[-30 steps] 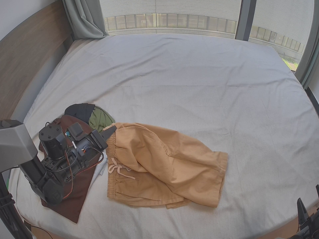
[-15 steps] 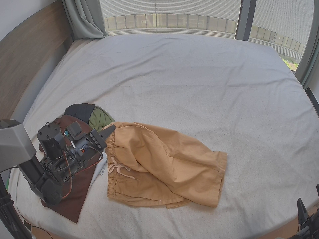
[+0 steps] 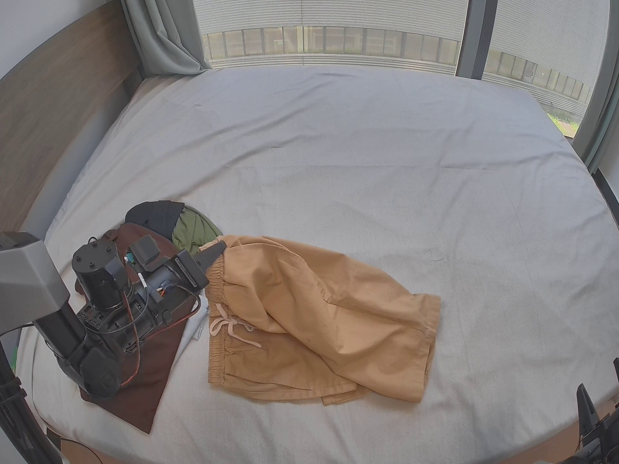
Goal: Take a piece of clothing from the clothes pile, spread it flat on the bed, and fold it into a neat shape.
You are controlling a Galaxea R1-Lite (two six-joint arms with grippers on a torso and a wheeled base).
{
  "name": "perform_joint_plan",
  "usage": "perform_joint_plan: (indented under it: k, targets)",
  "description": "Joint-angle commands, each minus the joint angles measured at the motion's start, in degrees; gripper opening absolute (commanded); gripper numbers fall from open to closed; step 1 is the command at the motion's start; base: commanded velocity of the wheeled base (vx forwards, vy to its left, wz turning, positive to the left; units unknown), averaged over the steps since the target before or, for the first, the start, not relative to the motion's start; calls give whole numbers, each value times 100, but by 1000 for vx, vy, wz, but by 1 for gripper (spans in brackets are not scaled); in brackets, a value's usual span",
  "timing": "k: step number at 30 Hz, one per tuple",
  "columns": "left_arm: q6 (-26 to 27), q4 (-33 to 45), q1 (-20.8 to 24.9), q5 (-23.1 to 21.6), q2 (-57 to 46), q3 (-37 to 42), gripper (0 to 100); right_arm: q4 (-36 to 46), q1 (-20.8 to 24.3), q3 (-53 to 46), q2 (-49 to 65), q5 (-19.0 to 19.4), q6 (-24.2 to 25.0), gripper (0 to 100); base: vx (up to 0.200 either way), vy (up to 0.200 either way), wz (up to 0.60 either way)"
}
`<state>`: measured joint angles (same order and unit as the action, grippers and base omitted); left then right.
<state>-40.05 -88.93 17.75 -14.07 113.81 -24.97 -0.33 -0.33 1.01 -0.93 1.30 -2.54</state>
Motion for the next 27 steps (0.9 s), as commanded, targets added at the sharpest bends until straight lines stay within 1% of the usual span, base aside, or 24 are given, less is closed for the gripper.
perform_joint_plan:
  k: [1, 4, 6, 7, 9, 10, 11, 13, 17, 22, 24, 27]
  targets:
    - [-12, 7, 9, 1, -166, 27, 0, -11, -2, -101, 93, -7, -1, 100, 0, 0, 0]
    - [-12, 7, 9, -8, -193, 27, 0, -11, -2, -101, 93, -25, -1, 100, 0, 0, 0]
    - [-12, 7, 9, 1, -193, 36, 0, -108, -2, 13, 93, 89, -28, 100, 0, 0, 0]
    - [-12, 7, 9, 1, -184, 27, 0, -240, 15, 514, -13, 204, 25, 100, 0, 0, 0]
    - [-21, 7, 0, -8, -175, -8, 0, -196, 15, 1314, -347, 335, 148, 100, 0, 0, 0]
    - [-12, 7, 9, -8, -140, -17, 0, -116, 15, 1885, -918, 371, 192, 100, 0, 0, 0]
    - [-12, 7, 9, -8, -140, -17, 0, -116, 15, 1885, -918, 371, 192, 100, 0, 0, 0]
    - [-21, 7, 9, -8, -105, -26, 0, -292, 24, 2272, -1542, 423, 25, 100, 0, 0, 0]
    - [-21, 7, 0, -8, -96, -35, 0, -538, 112, 2219, -2219, 590, 16, 100, 0, 0, 0]
    - [-21, 7, 0, -52, -149, -52, 0, -732, 288, 2386, -3063, 581, 60, 100, 0, 0, 0]
    - [-21, 7, 0, -52, -149, -52, 0, -732, 297, 2421, -3151, 590, 60, 100, 0, 0, 0]
    - [93, 7, -26, -123, -166, -35, 0, -820, 305, 2562, -3731, 608, 69, 100, 0, 0, 0]
